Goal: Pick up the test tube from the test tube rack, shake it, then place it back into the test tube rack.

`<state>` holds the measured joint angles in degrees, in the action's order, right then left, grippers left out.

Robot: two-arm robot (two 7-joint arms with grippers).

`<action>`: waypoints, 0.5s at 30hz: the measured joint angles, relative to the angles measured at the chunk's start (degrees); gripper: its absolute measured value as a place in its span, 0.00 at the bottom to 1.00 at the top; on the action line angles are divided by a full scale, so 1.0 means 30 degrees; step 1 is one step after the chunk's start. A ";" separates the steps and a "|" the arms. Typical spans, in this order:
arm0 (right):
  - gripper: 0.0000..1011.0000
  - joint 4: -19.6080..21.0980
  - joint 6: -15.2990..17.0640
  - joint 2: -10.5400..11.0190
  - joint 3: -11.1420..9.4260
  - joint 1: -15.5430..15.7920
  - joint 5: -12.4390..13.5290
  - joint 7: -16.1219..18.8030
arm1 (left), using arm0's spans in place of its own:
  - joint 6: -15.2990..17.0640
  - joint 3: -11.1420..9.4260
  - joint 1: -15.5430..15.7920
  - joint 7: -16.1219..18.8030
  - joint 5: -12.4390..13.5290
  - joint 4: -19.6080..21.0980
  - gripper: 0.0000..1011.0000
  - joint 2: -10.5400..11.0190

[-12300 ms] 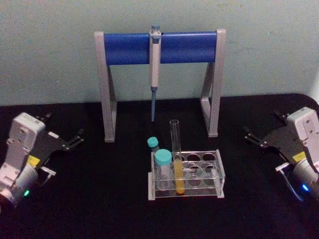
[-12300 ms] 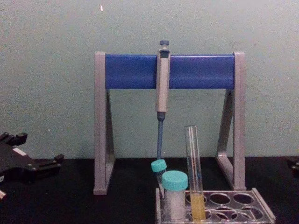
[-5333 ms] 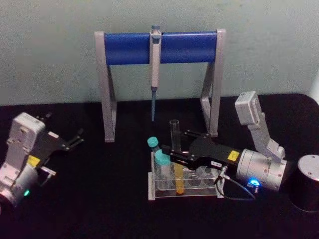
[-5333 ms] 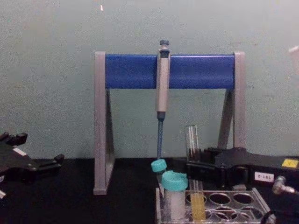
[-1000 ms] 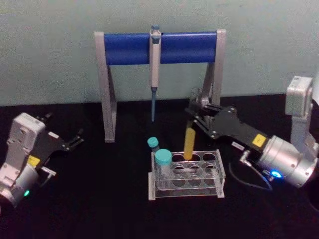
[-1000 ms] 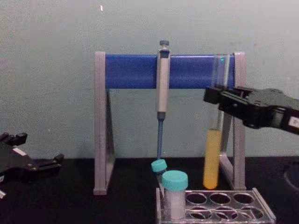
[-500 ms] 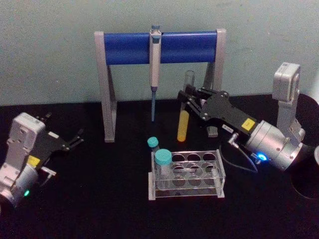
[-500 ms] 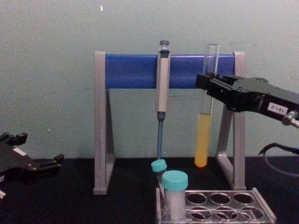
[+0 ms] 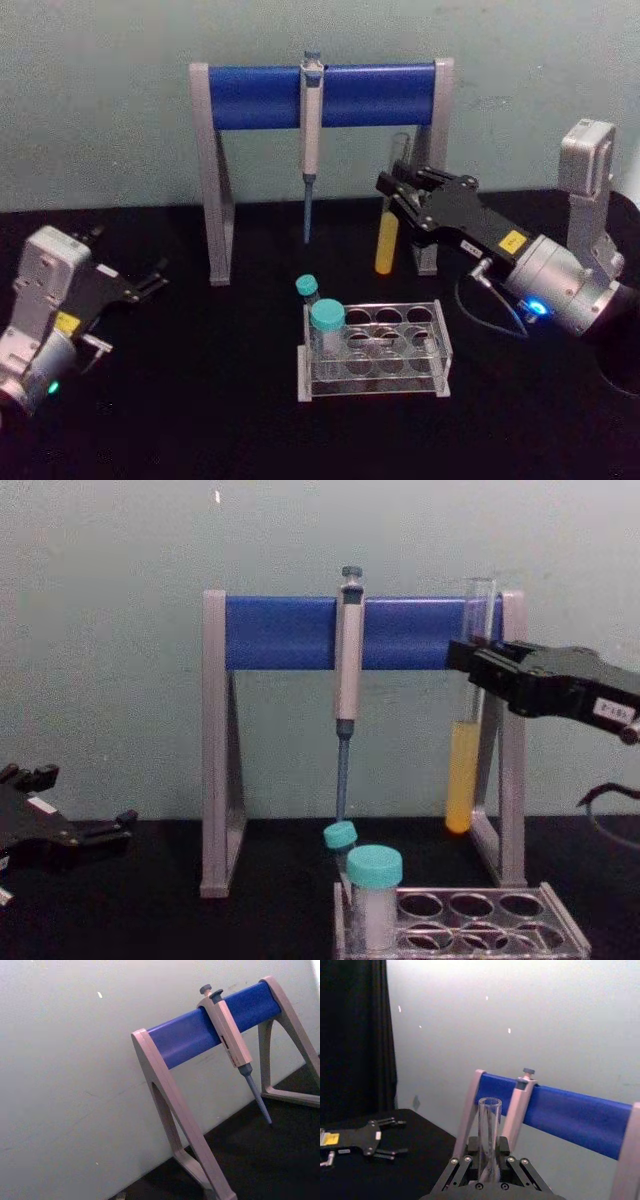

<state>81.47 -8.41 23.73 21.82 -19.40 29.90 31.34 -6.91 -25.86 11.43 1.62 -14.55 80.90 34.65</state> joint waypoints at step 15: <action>0.23 0.2541 0.0844 0.1588 -0.1107 0.2127 -0.0185 -0.0644 | 0.0000 0.0000 0.0000 0.0000 0.0000 0.0001 0.99 0.0000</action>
<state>89.10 -5.88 28.49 18.50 -13.02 29.34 29.41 -6.91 -25.86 11.43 1.62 -14.55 80.90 34.65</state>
